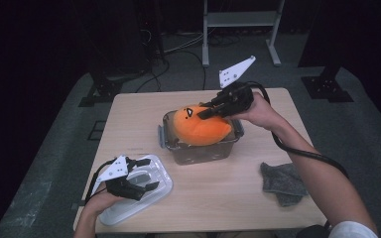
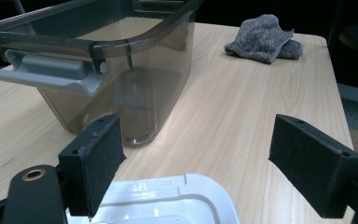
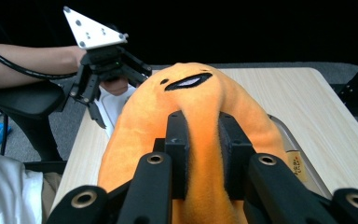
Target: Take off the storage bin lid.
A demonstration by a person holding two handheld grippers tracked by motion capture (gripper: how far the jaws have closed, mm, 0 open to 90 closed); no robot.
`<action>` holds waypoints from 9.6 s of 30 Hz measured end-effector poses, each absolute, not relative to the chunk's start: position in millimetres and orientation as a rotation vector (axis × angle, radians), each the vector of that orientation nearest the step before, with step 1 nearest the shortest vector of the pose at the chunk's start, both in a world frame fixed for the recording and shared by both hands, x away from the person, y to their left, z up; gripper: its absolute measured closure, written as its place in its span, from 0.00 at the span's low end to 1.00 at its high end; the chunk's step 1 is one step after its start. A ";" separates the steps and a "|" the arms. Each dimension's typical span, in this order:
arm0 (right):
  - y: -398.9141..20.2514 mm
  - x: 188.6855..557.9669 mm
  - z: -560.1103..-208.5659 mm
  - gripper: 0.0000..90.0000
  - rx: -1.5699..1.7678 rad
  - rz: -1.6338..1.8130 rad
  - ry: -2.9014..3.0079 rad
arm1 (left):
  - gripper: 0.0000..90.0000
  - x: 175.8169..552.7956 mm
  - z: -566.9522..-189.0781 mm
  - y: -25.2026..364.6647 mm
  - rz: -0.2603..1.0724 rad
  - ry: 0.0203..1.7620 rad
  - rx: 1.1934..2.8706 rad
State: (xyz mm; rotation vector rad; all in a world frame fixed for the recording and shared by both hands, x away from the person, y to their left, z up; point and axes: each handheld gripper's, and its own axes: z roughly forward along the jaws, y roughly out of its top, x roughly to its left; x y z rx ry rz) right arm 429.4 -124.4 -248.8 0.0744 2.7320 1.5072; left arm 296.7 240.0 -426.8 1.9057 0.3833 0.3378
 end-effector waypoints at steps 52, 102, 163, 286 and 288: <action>-108.3 488.3 -307.5 0.84 0.130 1.431 2.804 | 0.18 293.2 -426.8 240.6 0.326 0.384 1.905; -94.6 494.8 -351.3 0.79 0.180 1.302 2.896 | 0.18 293.2 -426.7 239.5 0.310 0.370 1.909; -146.2 435.9 -320.7 0.49 0.218 1.474 2.839 | 0.18 291.6 -426.2 238.0 0.315 0.369 1.902; -264.1 330.3 -413.9 0.34 0.522 1.655 2.712 | 0.72 287.0 -464.5 297.3 0.453 0.531 2.112; -264.3 329.8 -415.3 0.34 0.524 1.654 2.715 | 0.73 286.9 -464.2 297.0 0.457 0.530 2.114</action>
